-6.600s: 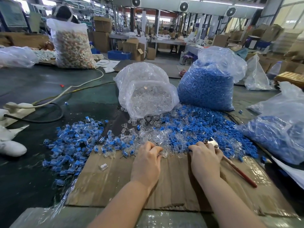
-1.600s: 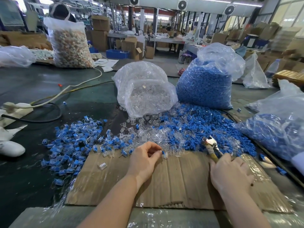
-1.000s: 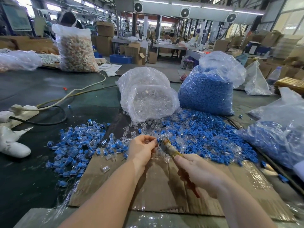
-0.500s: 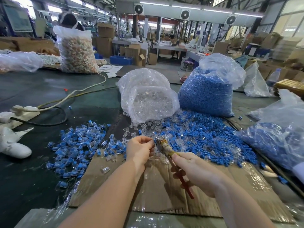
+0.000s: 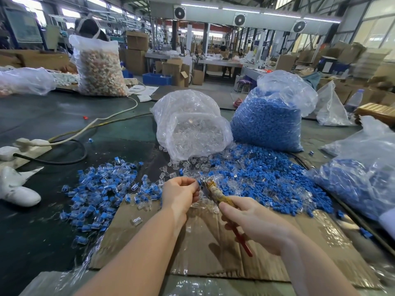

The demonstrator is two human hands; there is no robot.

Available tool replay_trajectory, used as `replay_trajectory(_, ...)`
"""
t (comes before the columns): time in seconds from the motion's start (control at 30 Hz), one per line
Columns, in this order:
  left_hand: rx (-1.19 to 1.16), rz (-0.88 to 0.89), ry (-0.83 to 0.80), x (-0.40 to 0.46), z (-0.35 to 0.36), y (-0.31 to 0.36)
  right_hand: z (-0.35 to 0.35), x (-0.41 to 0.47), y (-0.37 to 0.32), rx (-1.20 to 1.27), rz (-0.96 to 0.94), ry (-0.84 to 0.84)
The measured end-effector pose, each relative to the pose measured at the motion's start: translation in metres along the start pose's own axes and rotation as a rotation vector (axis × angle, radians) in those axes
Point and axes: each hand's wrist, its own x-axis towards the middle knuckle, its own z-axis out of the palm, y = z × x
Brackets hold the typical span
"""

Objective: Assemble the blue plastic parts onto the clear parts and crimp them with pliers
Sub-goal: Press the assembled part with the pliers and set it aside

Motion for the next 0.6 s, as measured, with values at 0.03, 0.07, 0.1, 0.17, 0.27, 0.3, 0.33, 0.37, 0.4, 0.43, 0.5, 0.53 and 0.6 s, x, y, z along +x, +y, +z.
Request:
replay_trajectory(0.03, -0.016, -0.008, -0.007, -0.0003, -0.0002, 0.0003, -0.0004, -0.0004, 0.0002, -0.009, -0.007, -0.011)
replay_trajectory(0.07, -0.020, -0.009, -0.009, -0.0006, -0.0005, 0.0001, -0.0011, -0.0006, 0.0007, -0.012, -0.010, -0.018)
replay_trajectory(0.1, -0.015, -0.005, -0.007, -0.0008, -0.0008, -0.0004, -0.0015, -0.0004, 0.0014, -0.007, -0.008, -0.021)
replay_trajectory(0.17, -0.002, 0.009, 0.007, -0.0019, -0.0010, -0.0015, -0.0019, 0.0002, 0.0025, 0.020, -0.007, -0.030)
replay_trajectory(0.27, 0.020, 0.027, 0.012, -0.0026, -0.0007, -0.0015, -0.0009, 0.0013, 0.0035, 0.027, -0.003, -0.031)
replay_trajectory(0.3, 0.033, 0.031, 0.002, -0.0028, -0.0005, -0.0009, -0.0007, 0.0015, 0.0042, 0.036, -0.003, -0.033)
replay_trajectory(0.33, 0.042, 0.032, -0.012, -0.0032, -0.0004, -0.0004, -0.0006, 0.0015, 0.0040, 0.053, 0.001, -0.038)
replay_trajectory(0.37, 0.048, 0.031, -0.023, -0.0035, -0.0005, -0.0002, -0.0005, 0.0013, 0.0040, 0.068, 0.004, -0.045)
replay_trajectory(0.4, 0.049, 0.027, -0.029, -0.0038, -0.0008, -0.0002, -0.0004, 0.0002, 0.0029, 0.077, 0.008, -0.053)
replay_trajectory(0.43, 0.044, 0.023, -0.029, -0.0038, -0.0010, -0.0007, -0.0002, -0.0001, 0.0026, 0.080, 0.008, -0.056)
replay_trajectory(0.5, 0.023, 0.006, -0.023, -0.0040, -0.0012, -0.0018, 0.0006, 0.0002, 0.0026, 0.053, -0.006, -0.045)
replay_trajectory(0.53, 0.012, -0.002, -0.021, -0.0040, -0.0010, -0.0025, 0.0012, 0.0000, 0.0027, 0.013, -0.023, -0.026)
replay_trajectory(0.6, 0.000, -0.011, -0.021, -0.0041, 0.0003, -0.0035, 0.0031, -0.0010, 0.0022, -0.070, -0.051, -0.004)
